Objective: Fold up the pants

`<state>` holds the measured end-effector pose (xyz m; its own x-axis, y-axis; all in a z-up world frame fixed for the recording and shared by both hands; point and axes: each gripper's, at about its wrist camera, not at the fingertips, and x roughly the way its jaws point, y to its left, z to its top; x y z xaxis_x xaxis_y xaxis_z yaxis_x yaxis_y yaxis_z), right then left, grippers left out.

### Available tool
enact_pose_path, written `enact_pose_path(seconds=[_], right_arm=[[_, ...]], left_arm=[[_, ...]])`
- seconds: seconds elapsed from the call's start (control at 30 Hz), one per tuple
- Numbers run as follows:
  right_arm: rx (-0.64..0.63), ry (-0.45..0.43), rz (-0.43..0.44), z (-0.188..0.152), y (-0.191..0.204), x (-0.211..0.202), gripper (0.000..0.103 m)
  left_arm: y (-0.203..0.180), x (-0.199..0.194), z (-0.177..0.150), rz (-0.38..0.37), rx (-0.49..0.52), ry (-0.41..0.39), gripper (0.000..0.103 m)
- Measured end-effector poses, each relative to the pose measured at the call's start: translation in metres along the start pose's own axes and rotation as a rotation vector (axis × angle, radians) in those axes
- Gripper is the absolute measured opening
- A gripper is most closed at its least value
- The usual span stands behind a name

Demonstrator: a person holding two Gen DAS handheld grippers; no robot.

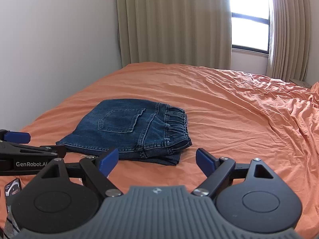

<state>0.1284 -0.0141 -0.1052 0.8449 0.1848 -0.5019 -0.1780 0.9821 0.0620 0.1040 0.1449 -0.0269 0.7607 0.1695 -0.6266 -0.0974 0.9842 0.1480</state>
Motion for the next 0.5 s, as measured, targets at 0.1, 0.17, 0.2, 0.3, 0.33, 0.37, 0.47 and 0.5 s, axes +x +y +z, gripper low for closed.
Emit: enact_pose_path(seconds=[0.1, 0.17, 0.2, 0.3, 0.33, 0.37, 0.47, 0.5], right_arm=[[0.0, -0.001, 0.001, 0.0001, -0.0001, -0.0006, 0.081], [-0.002, -0.003, 0.002, 0.0, 0.0, -0.0013, 0.081], [-0.003, -0.003, 0.003, -0.0001, 0.0002, -0.0015, 0.081], [-0.003, -0.003, 0.003, 0.0002, 0.0011, -0.0015, 0.081], [-0.003, -0.003, 0.004, 0.0002, 0.001, -0.0016, 0.081], [-0.002, -0.003, 0.003, 0.0003, 0.001, -0.0016, 0.081], [-0.002, -0.003, 0.003, 0.0003, 0.001, -0.0021, 0.081], [-0.001, -0.003, 0.003, 0.0003, 0.0009, -0.0022, 0.081]], left_arm=[[0.0002, -0.0004, 0.0005, -0.004, -0.001, 0.0, 0.099], [0.0, -0.0009, 0.0005, -0.003, 0.001, -0.001, 0.099], [0.0, -0.001, 0.0004, -0.003, 0.001, -0.001, 0.099], [0.0003, -0.0013, 0.0003, -0.003, 0.003, -0.002, 0.099], [0.0002, -0.0014, 0.0002, -0.004, 0.003, -0.002, 0.099], [0.0003, -0.0016, 0.0002, -0.005, 0.004, -0.003, 0.099], [-0.0003, -0.0022, 0.0, -0.005, 0.005, -0.003, 0.099], [-0.0004, -0.0023, 0.0, -0.005, 0.004, -0.004, 0.099]])
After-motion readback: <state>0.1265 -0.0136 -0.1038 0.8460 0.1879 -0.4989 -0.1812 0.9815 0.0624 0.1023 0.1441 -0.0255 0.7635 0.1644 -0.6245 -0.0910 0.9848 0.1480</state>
